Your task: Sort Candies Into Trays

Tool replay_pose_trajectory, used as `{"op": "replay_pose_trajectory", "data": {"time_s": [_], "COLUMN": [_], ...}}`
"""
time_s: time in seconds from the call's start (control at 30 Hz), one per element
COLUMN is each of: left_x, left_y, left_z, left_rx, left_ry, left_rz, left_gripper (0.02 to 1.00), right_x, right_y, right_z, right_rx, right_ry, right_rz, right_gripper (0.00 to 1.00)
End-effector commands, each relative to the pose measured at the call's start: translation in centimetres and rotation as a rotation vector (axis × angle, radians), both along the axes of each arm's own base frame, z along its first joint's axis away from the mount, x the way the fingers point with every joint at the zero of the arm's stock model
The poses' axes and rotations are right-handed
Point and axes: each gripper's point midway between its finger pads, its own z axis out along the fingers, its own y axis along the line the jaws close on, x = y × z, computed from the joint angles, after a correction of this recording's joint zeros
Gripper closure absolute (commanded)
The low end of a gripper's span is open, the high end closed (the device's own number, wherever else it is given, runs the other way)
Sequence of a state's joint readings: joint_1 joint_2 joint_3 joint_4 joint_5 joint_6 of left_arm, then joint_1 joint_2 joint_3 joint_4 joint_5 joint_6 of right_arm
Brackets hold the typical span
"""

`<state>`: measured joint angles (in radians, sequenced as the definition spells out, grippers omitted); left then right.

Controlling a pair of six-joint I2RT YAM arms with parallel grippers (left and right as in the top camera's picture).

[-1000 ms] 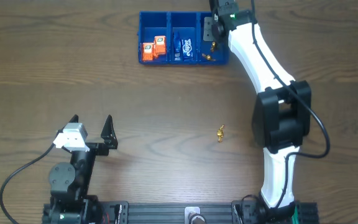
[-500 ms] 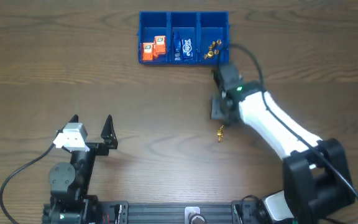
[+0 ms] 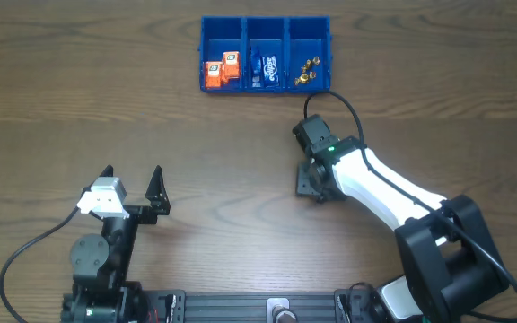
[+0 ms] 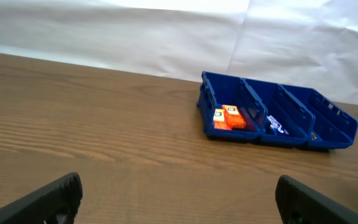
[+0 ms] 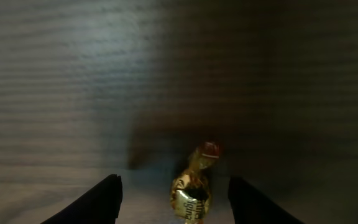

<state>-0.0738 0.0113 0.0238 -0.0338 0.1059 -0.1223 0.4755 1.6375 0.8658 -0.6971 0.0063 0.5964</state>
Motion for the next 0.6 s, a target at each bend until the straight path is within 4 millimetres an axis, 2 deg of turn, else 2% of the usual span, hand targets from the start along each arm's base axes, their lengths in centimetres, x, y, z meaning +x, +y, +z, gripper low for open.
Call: {"op": "replay_pose_trajectory", "data": {"time_s": [0.03, 0.1, 0.2, 0.23, 0.43, 0.6], "left_x": [-0.1, -0.1, -0.1, -0.1, -0.1, -0.1], "left_y": [-0.2, -0.2, -0.2, -0.2, -0.2, -0.2], "left_z": [-1.6, -1.6, -1.6, -1.6, -1.6, -1.6], "left_rx": [0.015, 0.015, 0.015, 0.015, 0.015, 0.015], "left_ry": [0.046, 0.046, 0.046, 0.046, 0.046, 0.046], "left_rz": [-0.014, -0.014, -0.014, -0.014, -0.014, -0.014], "left_gripper": [0.020, 0.020, 0.020, 0.020, 0.020, 0.020], "right_x": [-1.2, -1.1, -0.9, -0.8, -0.6, 0.0], "right_y": [-1.1, -1.1, -1.0, -0.9, -0.8, 0.3], "right_z": [-1.5, -1.5, -1.5, -1.5, -1.5, -0.8], "right_rx": [-0.031, -0.028, -0.025, -0.023, -0.016, 0.016], "right_ry": [0.027, 0.022, 0.014, 0.011, 0.001, -0.018], "right_rz": [-0.036, -0.036, -0.036, -0.036, -0.041, -0.028], "right_gripper": [0.446, 0.489, 0.608, 0.678, 0.836, 0.866]}}
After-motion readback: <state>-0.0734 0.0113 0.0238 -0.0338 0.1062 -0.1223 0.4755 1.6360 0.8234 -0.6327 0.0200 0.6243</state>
